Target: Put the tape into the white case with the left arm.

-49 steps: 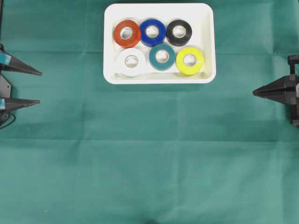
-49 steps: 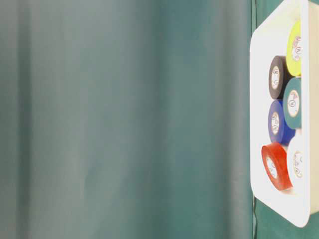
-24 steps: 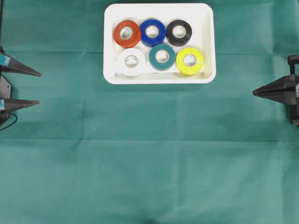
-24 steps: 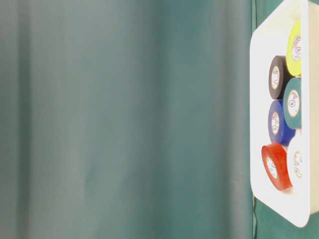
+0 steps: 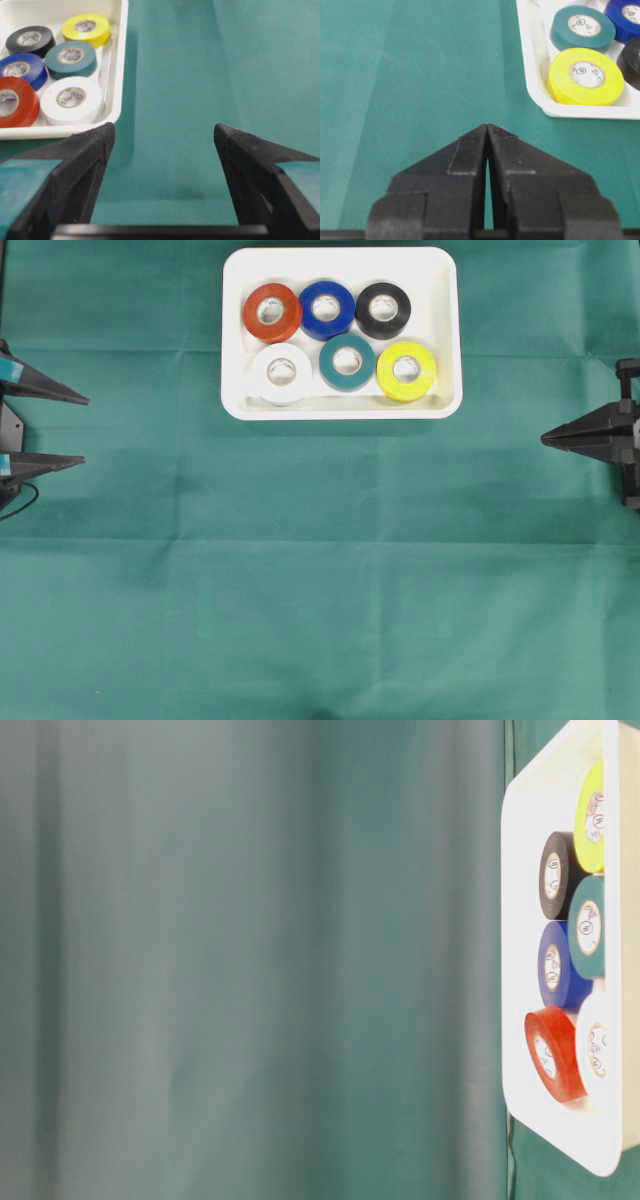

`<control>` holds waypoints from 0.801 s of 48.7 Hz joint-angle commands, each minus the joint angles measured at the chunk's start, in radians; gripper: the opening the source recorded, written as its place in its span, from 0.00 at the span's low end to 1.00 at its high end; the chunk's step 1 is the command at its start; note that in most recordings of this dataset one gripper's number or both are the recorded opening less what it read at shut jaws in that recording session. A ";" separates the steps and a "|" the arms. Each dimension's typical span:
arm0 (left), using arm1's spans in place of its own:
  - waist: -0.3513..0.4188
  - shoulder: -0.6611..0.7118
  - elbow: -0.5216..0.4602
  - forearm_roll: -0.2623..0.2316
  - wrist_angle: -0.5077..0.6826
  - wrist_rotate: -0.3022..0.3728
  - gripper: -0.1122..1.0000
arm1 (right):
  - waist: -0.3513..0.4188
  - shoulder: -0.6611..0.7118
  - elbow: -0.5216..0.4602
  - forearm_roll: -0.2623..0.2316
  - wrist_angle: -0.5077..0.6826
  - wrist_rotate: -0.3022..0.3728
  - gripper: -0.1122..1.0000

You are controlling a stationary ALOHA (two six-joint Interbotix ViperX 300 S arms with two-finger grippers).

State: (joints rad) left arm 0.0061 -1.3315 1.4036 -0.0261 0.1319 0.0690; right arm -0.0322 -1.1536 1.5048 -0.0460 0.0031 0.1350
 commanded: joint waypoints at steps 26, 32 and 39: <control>0.000 0.011 -0.005 0.000 -0.008 -0.002 0.84 | 0.000 0.006 -0.011 -0.002 -0.009 0.002 0.02; 0.000 0.017 0.011 0.000 -0.009 -0.002 0.84 | 0.000 0.006 -0.012 -0.002 -0.009 0.002 0.02; 0.000 0.018 0.017 0.000 -0.008 -0.002 0.84 | 0.000 0.006 -0.011 -0.002 -0.009 0.002 0.02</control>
State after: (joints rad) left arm 0.0061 -1.3300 1.4312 -0.0276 0.1319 0.0675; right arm -0.0307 -1.1536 1.5048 -0.0460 0.0031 0.1350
